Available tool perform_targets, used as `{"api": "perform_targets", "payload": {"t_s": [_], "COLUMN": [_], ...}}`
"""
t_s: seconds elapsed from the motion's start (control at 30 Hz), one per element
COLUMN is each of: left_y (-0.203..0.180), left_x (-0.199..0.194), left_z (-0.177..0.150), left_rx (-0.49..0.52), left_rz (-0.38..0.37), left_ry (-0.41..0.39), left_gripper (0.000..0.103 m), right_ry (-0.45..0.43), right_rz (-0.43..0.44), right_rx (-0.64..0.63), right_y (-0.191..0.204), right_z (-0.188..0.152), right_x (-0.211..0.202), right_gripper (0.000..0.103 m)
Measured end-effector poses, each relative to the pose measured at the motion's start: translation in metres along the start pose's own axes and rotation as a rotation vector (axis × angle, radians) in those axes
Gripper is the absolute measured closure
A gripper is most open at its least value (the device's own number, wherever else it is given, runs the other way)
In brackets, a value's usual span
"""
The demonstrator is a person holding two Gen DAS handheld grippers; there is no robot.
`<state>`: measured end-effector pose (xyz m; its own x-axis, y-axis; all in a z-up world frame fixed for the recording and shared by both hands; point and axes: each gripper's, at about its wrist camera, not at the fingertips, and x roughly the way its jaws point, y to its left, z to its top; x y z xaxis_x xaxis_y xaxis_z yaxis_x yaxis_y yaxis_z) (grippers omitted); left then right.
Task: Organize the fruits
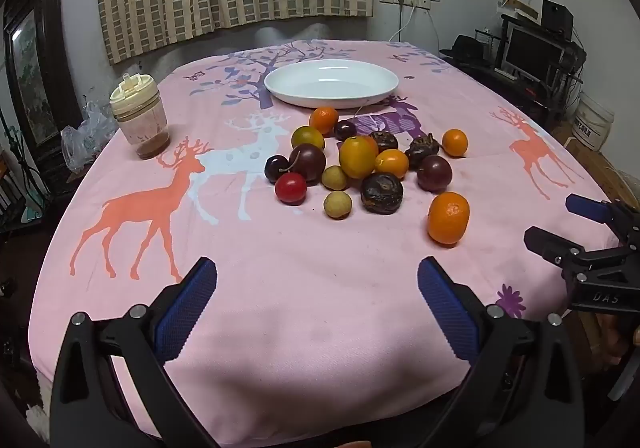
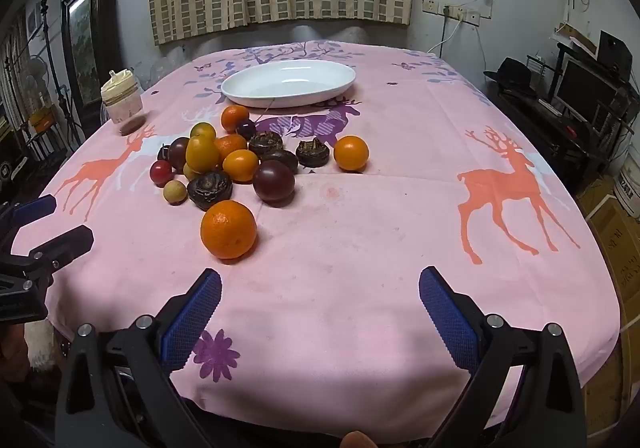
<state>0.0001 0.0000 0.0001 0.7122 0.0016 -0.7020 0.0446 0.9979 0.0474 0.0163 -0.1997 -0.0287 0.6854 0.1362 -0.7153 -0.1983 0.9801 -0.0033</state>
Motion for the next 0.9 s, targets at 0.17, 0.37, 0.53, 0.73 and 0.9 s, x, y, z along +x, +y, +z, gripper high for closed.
{"api": "perform_targets", "payload": {"t_s": [0.17,0.37,0.53,0.73,0.9], "left_y": [-0.0003,0.0003,0.0036,0.0059,0.0058], "left_x": [0.0003,-0.0008,-0.0005,0.0004,0.0005], "left_z": [-0.0004,-0.0005,-0.003,-0.0029,-0.0029], "left_rx": [-0.001,-0.002,-0.006,-0.009,-0.008], "left_rz": [-0.001,-0.001,-0.001,0.0,-0.001], "left_ry": [-0.001,-0.001,0.003,0.007,0.007], "left_gripper": [0.005,0.005,0.005,0.005,0.005], "right_ry": [0.0,-0.004,-0.004,-0.004,-0.004], "right_rz": [0.002,0.002,0.003,0.002,0.001], "right_rx": [0.003,0.001,0.0,-0.001,0.0], "right_y": [-0.0001,0.0007,0.0007,0.0019,0.002], "right_z": [-0.0002,-0.0006,-0.0007,-0.0006,-0.0006], "right_x": [0.0011,-0.0005,0.0,-0.0011,-0.0012], "right_gripper": [0.004,0.004,0.004,0.004,0.004]}}
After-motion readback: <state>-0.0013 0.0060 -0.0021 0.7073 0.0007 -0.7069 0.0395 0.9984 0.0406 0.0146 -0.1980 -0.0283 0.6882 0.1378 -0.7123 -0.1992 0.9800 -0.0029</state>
